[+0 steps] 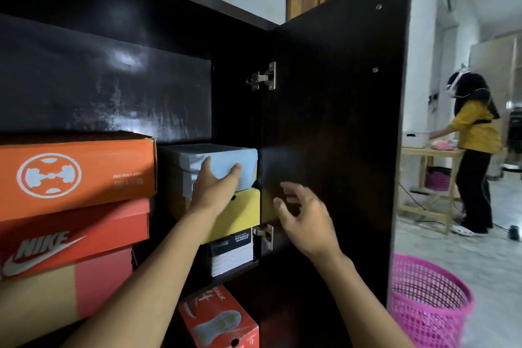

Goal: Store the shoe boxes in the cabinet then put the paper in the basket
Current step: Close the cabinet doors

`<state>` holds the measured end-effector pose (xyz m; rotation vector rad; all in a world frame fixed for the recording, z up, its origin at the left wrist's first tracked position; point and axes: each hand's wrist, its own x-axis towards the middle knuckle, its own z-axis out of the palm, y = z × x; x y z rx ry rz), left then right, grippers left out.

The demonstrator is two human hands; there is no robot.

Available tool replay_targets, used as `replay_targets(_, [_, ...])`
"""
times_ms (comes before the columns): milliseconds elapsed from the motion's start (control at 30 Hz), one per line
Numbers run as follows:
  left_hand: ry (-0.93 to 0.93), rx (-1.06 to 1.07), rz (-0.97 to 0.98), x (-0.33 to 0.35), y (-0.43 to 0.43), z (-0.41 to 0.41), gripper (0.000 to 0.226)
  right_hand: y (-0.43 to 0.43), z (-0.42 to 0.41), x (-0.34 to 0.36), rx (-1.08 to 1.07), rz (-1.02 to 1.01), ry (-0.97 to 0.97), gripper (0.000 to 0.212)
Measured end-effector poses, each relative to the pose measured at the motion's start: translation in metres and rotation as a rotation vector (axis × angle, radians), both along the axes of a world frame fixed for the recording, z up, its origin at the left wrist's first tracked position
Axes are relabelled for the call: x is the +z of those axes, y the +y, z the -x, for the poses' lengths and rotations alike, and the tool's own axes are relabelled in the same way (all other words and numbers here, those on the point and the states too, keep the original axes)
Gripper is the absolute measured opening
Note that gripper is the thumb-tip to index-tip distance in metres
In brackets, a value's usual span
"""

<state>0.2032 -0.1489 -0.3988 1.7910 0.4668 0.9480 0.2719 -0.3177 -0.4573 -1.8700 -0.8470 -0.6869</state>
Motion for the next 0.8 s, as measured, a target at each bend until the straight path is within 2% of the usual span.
replay_targets(100, [-0.036,-0.088,-0.086,0.012,-0.033,0.013,0.049,-0.033,0.023,0.012,-0.178,-0.231,-0.284,0.027])
replay_targets(167, [-0.051,-0.168,-0.169,0.02,-0.051,0.021,0.039,-0.054,0.032,0.018,-0.361,-0.378,-0.385,0.032])
replay_targets(233, [-0.069,-0.23,-0.239,0.025,-0.067,0.03,0.036,-0.073,0.034,0.021,-0.51,-0.439,-0.315,0.048])
replay_targets(267, [-0.079,-0.252,-0.272,0.027,-0.073,0.033,0.036,-0.082,0.031,0.02,-0.531,-0.423,-0.196,0.059])
replay_targets(367, [-0.088,-0.323,-0.351,0.03,-0.09,0.045,0.037,-0.097,0.016,0.017,-0.303,-0.371,0.228,0.077])
replay_targets(433, [-0.081,-0.37,-0.393,0.031,-0.097,0.053,0.038,-0.102,0.01,0.014,-0.191,-0.353,0.31,0.07])
replay_targets(533, [-0.087,-0.411,-0.431,0.027,-0.099,0.064,0.042,-0.107,0.017,0.01,-0.145,-0.358,0.256,0.055])
replay_targets(633, [-0.133,-0.423,-0.449,0.016,-0.097,0.077,0.045,-0.101,0.037,0.002,0.023,-0.373,0.175,0.046])
replay_targets(800, [-0.219,-0.368,-0.482,0.007,-0.091,0.1,0.06,-0.061,0.072,-0.007,0.293,-0.222,0.014,0.056])
